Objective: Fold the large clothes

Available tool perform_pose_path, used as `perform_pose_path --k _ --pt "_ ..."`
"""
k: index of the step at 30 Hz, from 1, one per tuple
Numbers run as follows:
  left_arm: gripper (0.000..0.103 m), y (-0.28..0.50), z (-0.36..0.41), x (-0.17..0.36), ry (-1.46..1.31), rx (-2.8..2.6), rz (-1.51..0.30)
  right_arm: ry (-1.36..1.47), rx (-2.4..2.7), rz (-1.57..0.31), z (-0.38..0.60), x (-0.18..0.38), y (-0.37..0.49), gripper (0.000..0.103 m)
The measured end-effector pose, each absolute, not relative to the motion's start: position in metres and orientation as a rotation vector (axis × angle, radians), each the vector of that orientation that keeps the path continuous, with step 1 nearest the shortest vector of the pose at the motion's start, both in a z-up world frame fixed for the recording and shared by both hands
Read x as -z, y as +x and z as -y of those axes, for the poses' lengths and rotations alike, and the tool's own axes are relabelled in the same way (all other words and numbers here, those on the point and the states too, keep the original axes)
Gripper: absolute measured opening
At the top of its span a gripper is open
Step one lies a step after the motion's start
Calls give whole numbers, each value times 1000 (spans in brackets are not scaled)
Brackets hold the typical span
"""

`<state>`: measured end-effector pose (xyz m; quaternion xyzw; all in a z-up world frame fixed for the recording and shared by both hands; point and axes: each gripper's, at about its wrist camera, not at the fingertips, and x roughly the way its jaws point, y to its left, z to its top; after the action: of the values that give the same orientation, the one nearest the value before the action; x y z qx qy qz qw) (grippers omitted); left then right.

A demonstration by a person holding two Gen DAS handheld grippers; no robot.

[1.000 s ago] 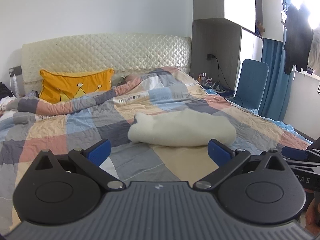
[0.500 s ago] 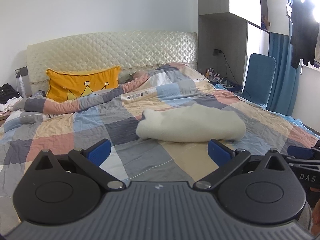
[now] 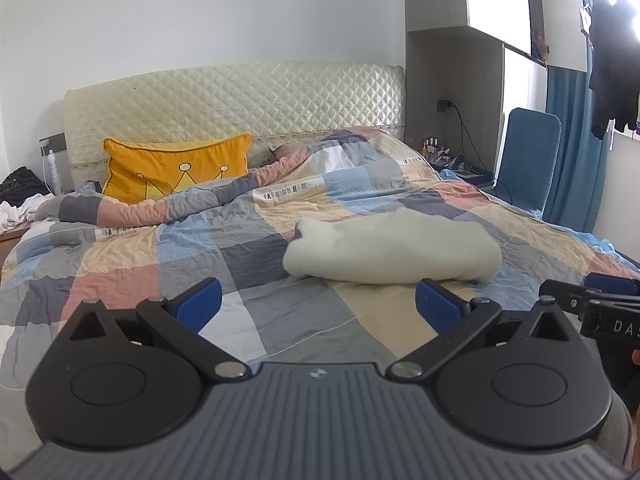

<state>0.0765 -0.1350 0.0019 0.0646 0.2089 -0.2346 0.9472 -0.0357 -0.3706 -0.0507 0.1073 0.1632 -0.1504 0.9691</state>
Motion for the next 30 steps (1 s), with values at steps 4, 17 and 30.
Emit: perform_pose_path --k 4,17,30 --pt "103 75 136 0 128 474 -427 216 314 -322 372 48 -35 75" --pt "103 78 136 3 104 472 -442 222 324 -325 376 49 -34 75" --pt "103 80 133 3 74 459 -445 215 330 -319 374 50 -33 75"
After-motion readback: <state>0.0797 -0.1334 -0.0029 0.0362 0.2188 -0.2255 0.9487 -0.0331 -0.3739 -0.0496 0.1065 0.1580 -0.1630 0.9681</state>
